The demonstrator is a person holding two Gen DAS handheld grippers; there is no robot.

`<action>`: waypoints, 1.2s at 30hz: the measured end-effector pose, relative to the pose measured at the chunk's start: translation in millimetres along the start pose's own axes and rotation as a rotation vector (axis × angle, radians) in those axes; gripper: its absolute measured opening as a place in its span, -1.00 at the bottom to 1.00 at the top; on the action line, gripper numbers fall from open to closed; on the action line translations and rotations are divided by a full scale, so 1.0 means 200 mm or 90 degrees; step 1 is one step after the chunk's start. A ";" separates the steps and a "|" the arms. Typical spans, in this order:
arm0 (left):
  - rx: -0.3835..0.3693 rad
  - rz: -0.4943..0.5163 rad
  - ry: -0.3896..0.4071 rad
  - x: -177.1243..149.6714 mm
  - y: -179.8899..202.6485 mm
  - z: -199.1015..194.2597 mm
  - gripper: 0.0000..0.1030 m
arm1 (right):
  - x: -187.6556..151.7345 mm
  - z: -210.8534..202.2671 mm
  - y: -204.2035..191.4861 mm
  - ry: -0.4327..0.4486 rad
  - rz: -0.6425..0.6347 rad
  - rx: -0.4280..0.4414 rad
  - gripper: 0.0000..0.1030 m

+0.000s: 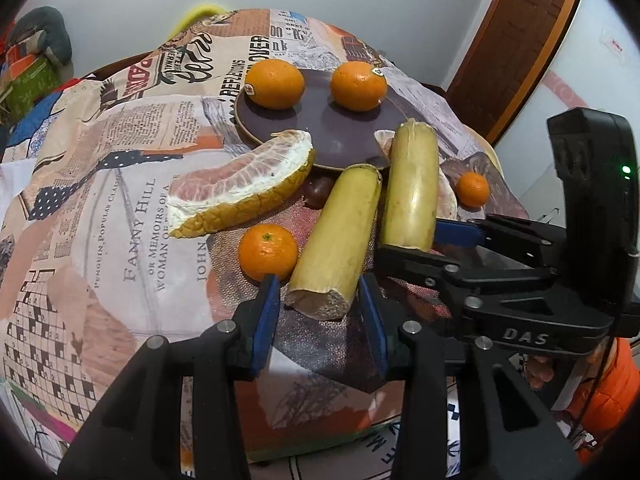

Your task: Organize fruits

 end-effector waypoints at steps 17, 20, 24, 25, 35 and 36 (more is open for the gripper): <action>0.018 0.023 0.002 -0.06 0.10 -0.04 -0.31 | -0.16 -0.21 0.10 -0.001 -0.016 -0.022 -0.39; 0.016 0.026 -0.004 -0.08 0.13 -0.07 -0.32 | -0.19 -0.24 0.09 -0.001 -0.023 -0.023 -0.41; 0.008 0.032 -0.013 -0.11 0.16 -0.08 -0.32 | -0.22 -0.26 0.09 -0.007 -0.038 -0.032 -0.41; 0.012 0.038 -0.017 -0.11 0.17 -0.08 -0.32 | -0.23 -0.26 0.09 -0.011 -0.040 -0.036 -0.41; 0.001 0.030 -0.015 -0.02 0.15 -0.09 -0.32 | -0.14 -0.31 0.10 0.011 -0.030 -0.028 -0.34; 0.002 0.029 -0.015 -0.01 0.14 -0.08 -0.32 | -0.12 -0.29 0.10 0.012 -0.029 -0.026 -0.34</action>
Point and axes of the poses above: each gripper's, at about its wrist camera, not at the fingertips, and z roughly the way its jaws point, y to its right, x to its top, the point moved 3 cm from there along z, roughly the way its jaws point, and after that the axes turned 1 degree about -y, right-handed, at the moved point
